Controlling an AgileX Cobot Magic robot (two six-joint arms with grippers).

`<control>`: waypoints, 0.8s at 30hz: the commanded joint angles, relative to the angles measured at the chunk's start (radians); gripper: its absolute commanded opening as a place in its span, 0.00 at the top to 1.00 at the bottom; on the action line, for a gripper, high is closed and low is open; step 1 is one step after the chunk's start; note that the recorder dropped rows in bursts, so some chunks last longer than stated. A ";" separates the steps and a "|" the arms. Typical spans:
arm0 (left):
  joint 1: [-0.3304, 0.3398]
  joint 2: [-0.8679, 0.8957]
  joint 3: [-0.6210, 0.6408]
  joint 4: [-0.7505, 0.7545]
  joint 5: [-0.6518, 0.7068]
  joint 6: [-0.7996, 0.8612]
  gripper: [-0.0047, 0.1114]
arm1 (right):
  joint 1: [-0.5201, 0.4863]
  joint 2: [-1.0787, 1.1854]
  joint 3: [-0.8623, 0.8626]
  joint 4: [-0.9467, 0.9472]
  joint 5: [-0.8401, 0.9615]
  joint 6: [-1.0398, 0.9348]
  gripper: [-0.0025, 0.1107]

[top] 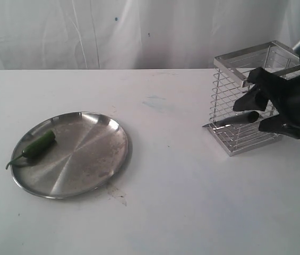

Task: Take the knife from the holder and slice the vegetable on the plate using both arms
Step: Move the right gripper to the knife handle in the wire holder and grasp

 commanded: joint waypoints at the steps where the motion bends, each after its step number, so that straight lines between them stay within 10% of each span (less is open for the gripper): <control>1: -0.006 -0.004 0.002 -0.011 0.000 -0.001 0.96 | -0.002 0.043 -0.009 0.029 -0.005 0.013 0.43; 24: -0.006 -0.004 0.002 -0.011 0.000 -0.001 0.96 | -0.002 0.056 -0.009 0.102 -0.017 0.011 0.54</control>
